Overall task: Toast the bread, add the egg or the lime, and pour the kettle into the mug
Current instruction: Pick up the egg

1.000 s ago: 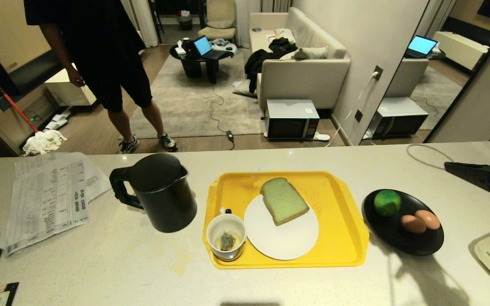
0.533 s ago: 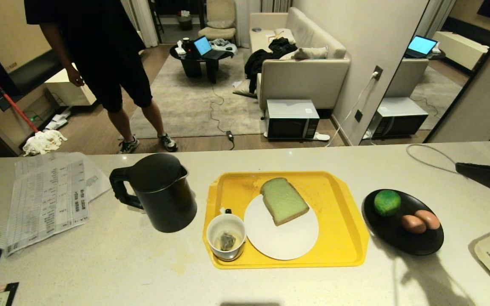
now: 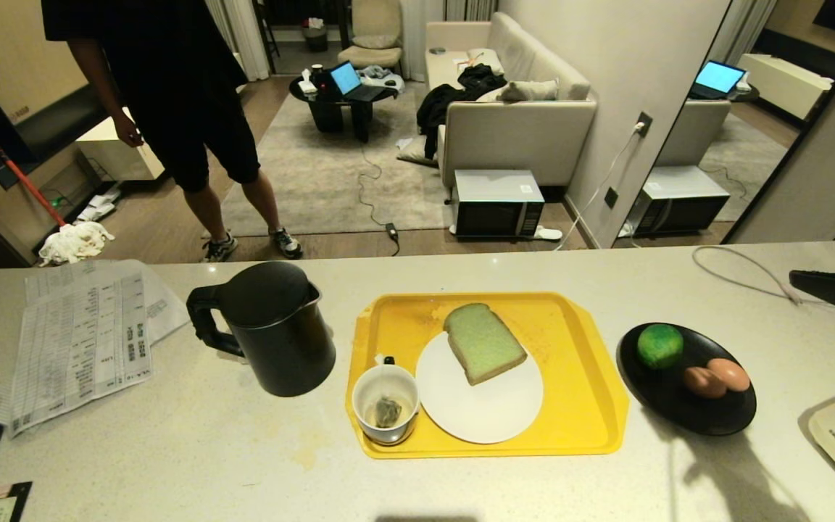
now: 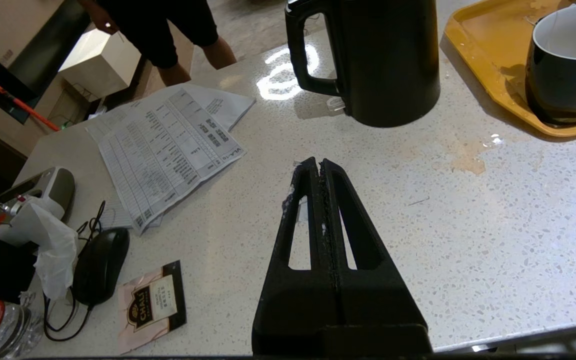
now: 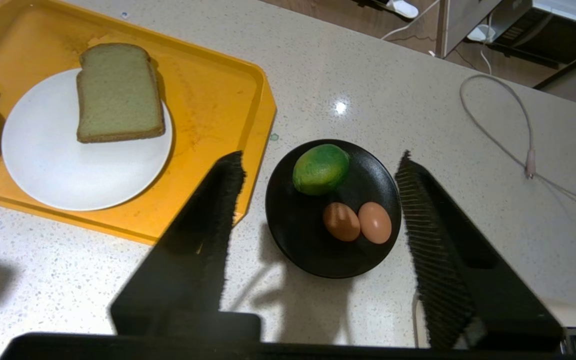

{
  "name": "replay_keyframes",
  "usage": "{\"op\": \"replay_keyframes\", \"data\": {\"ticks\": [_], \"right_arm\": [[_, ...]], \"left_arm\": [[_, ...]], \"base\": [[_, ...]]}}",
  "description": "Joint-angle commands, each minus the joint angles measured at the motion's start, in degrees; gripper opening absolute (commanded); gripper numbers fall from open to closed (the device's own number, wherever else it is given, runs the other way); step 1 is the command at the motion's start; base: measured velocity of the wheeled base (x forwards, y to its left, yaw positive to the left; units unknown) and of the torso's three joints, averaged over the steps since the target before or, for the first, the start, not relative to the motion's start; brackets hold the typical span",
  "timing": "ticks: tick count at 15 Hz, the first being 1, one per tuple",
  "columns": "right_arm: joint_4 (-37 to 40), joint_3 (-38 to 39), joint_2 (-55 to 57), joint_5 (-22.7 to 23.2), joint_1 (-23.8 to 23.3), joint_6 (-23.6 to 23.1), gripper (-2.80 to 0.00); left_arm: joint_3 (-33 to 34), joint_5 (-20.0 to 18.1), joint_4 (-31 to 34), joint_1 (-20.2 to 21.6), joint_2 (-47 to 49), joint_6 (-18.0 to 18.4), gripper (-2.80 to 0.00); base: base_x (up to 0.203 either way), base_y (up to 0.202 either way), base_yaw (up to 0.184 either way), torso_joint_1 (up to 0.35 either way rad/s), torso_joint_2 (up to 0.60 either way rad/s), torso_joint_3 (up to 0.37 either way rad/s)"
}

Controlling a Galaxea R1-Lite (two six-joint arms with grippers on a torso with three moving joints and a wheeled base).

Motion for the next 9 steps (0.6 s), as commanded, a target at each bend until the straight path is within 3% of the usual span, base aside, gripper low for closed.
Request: {"op": "replay_keyframes", "data": {"ticks": [1,9], "right_arm": [[0.0,0.0,0.1,1.2,-0.7,0.0,-2.80],[0.0,0.5,-0.1,1.6,-1.2,-0.3,-2.80]], "left_arm": [[0.0,0.1,0.0,0.0,0.0,0.1,-2.80],[0.0,0.1,0.0,0.0,0.0,0.1,-2.80]], "base": [[0.000,0.000,0.000,0.000,0.00,0.000],[0.000,0.000,0.000,0.000,0.00,0.000]]}}
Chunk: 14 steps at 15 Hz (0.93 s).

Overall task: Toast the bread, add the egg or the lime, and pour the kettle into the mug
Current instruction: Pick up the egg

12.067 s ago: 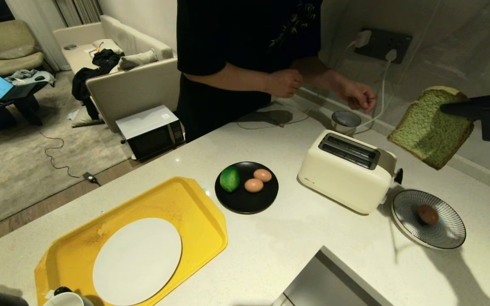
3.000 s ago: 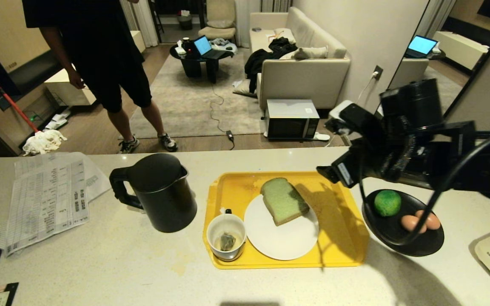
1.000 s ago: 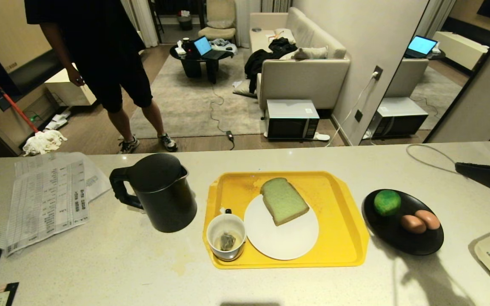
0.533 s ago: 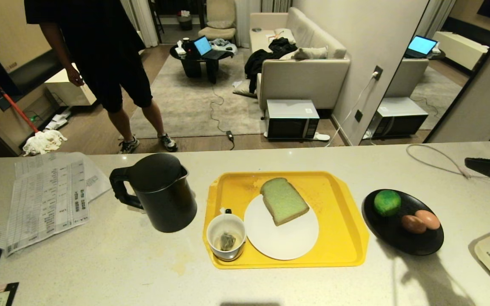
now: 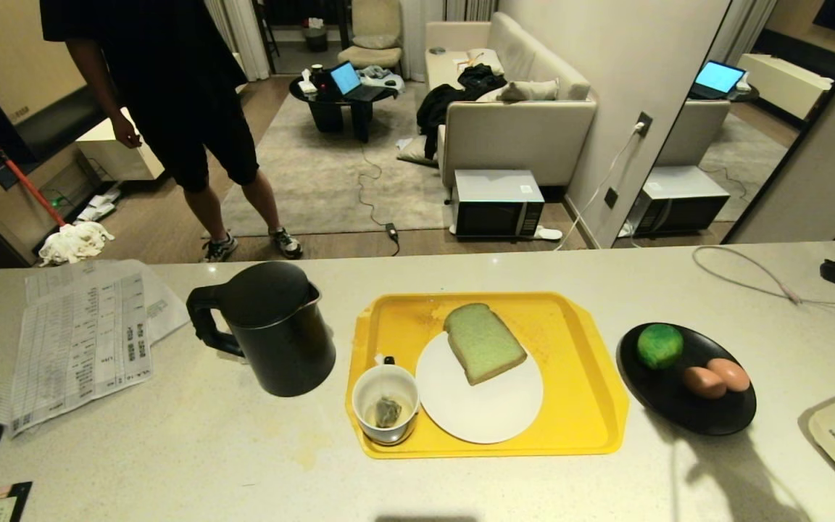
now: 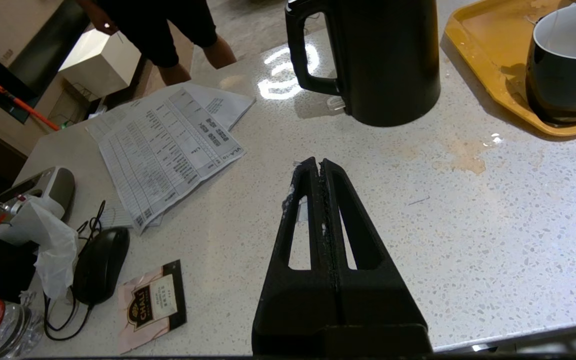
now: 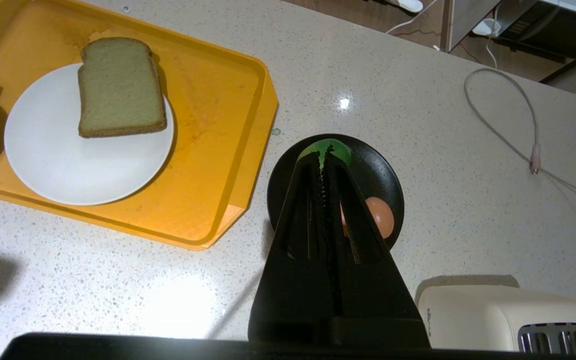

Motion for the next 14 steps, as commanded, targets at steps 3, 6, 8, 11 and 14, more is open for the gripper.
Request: {"op": "replay_keyframes", "data": {"ticks": [3,6,8,11,14], "right_arm": [[0.0,0.1,-0.4,1.2,0.0,-0.2,-2.80],[0.0,0.8,-1.0,2.5,-0.1,-0.3,-2.80],[0.0,1.4,-1.5,2.5,-0.3,-0.2,-2.80],[0.0,2.8,-3.1,2.9,-0.8,-0.2,-2.80],[0.0,5.2,-5.1,2.9,-1.3,-0.2,-2.80]], "left_arm": [[0.0,0.0,0.0,0.0,0.0,0.1,-2.80],[0.0,0.0,0.0,0.0,0.0,0.1,-2.80],[0.0,0.0,0.0,0.0,0.0,0.1,-2.80],[0.0,0.0,-0.1,0.0,0.0,0.1,-2.80],[0.0,0.0,-0.1,0.0,0.0,0.1,-2.80]], "base": [[0.000,0.000,0.000,0.000,0.00,0.000],[0.000,0.000,0.000,0.000,0.00,0.000],[0.000,0.000,0.000,0.000,0.00,0.000],[0.000,0.000,0.000,0.000,0.00,0.000],[0.000,0.000,0.000,0.000,0.00,0.000]]}}
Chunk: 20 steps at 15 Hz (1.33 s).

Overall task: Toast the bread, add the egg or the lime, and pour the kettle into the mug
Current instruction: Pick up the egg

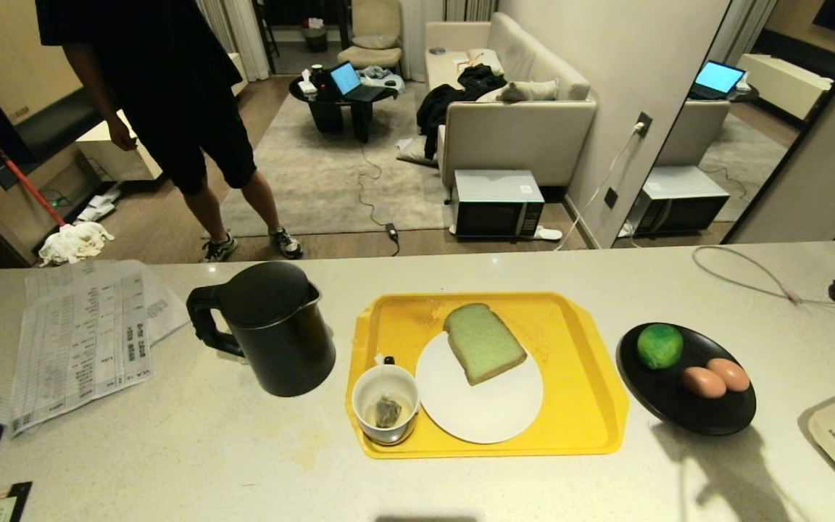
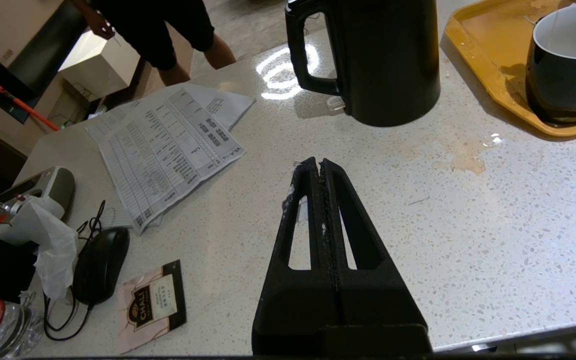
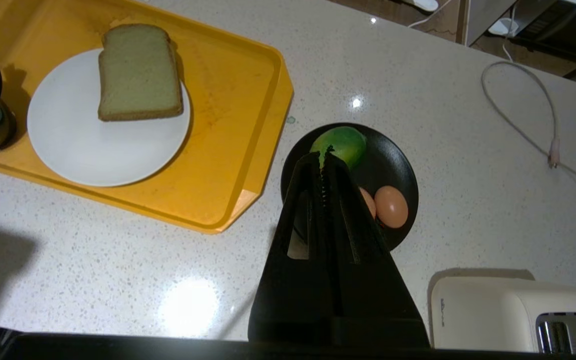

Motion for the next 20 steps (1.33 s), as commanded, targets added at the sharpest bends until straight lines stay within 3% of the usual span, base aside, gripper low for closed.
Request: {"op": "replay_keyframes", "data": {"ticks": [1,7,10,13,15,18,20], "right_arm": [[0.0,2.4,-2.2,0.0,-0.4,-0.1,-2.80],[0.0,11.8,-13.0,0.4,-1.9,-1.8,-2.80],[-1.3,22.2,-23.9,0.4,-5.7,-8.2,-2.80],[-9.4,34.7,-33.3,-3.0,-7.8,-9.7,-2.80],[-15.7,40.4,-37.4,-5.8,-9.7,-7.8,-2.80],[-19.9,49.6,-42.8,-6.6,-11.0,-2.7,-2.80],[-20.1,49.9,-43.4,-6.7,-11.3,-0.8,-2.80]], "left_arm": [[0.0,0.0,-0.1,0.0,0.0,0.1,-2.80],[0.0,0.0,-0.1,0.0,0.0,0.1,-2.80],[0.0,0.0,-0.1,0.0,0.0,0.1,-2.80],[0.0,0.0,0.0,0.0,0.0,0.1,-2.80],[0.0,0.0,0.0,0.0,0.0,0.1,-2.80],[0.0,0.0,0.0,0.0,0.0,0.0,-2.80],[0.0,0.0,0.0,0.0,0.0,0.2,-2.80]], "base": [[0.000,0.000,0.000,0.000,0.00,0.000],[0.000,0.000,0.000,0.000,0.00,0.000],[0.000,0.000,0.000,0.000,0.00,0.000],[0.000,0.000,0.000,0.000,0.00,0.000],[0.000,0.000,0.000,0.000,0.00,0.000],[0.000,0.000,0.000,0.000,0.00,0.000],[0.000,0.000,0.000,0.000,0.00,0.000]]}}
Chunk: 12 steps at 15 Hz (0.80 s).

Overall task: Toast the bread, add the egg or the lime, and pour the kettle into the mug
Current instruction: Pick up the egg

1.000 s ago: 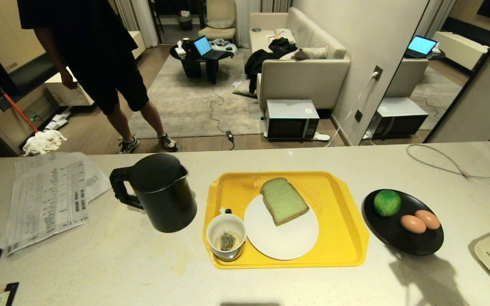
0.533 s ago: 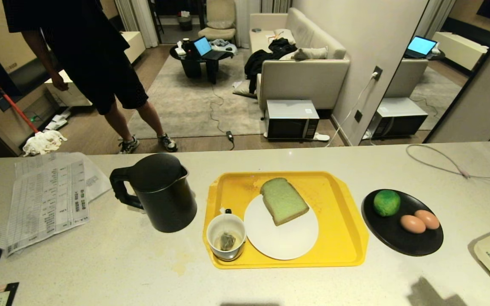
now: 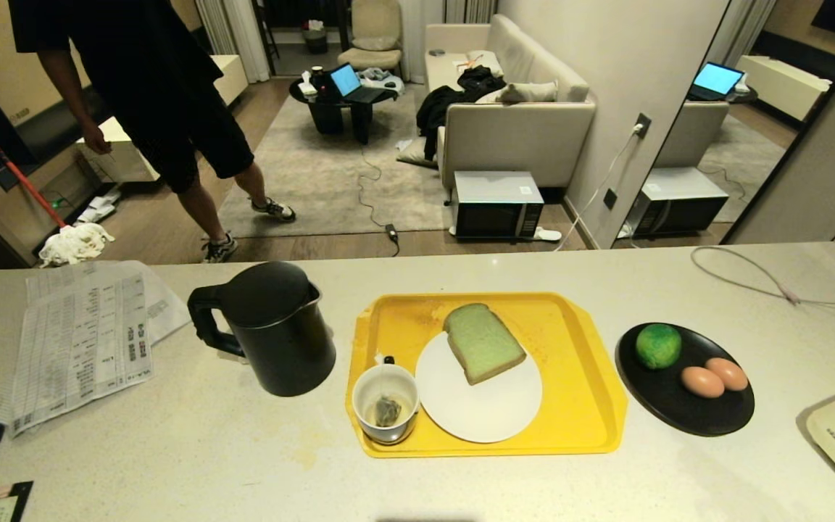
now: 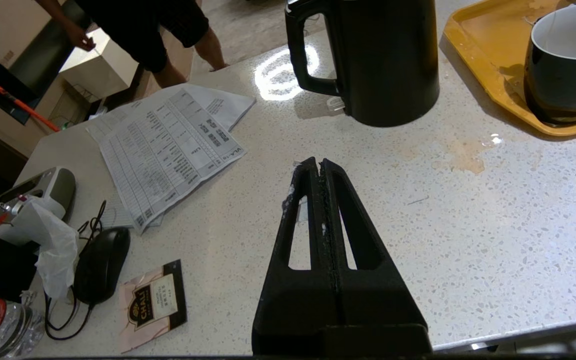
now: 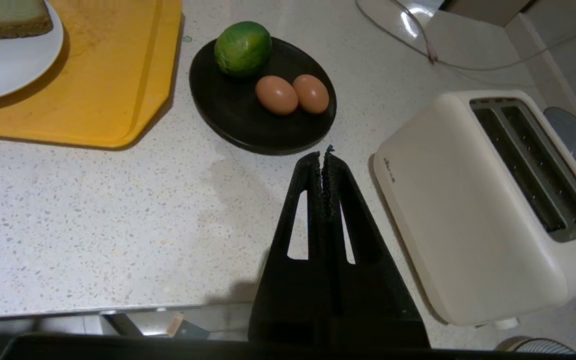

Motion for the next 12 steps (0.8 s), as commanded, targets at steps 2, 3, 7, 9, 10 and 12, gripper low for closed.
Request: {"op": "replay_keyframes", "data": {"ticks": [2,3,7,9,10,12], "right_arm": [[0.6,1.3,-2.3,0.2,0.0,1.1,-2.80],[3.1,1.3,-2.3,0.2,1.0,2.9,-2.80],[6.0,1.3,-4.4,0.6,6.8,8.2,-2.80],[9.7,1.3,-10.6,2.3,8.0,8.3,-2.80],[11.4,1.2,-13.8,3.0,8.1,8.3,-2.80],[12.3,1.3,-18.5,3.8,8.2,8.0,-2.80]], "left_arm": [[0.0,0.0,0.0,0.0,0.0,0.1,-2.80],[0.0,0.0,0.0,0.0,0.0,0.1,-2.80],[0.0,0.0,0.0,0.0,0.0,0.1,-2.80],[0.0,0.0,0.0,0.0,0.0,0.1,-2.80],[0.0,0.0,0.0,0.0,0.0,0.1,-2.80],[0.0,0.0,0.0,0.0,0.0,0.1,-2.80]], "base": [[0.000,0.000,0.000,0.000,0.00,0.000],[0.000,0.000,0.000,0.000,0.00,0.000],[0.000,0.000,0.000,0.000,0.00,0.000],[0.000,0.000,0.000,0.000,0.00,0.000],[0.000,0.000,0.000,0.000,0.00,0.000],[0.000,0.000,0.000,0.000,0.00,0.000]]}}
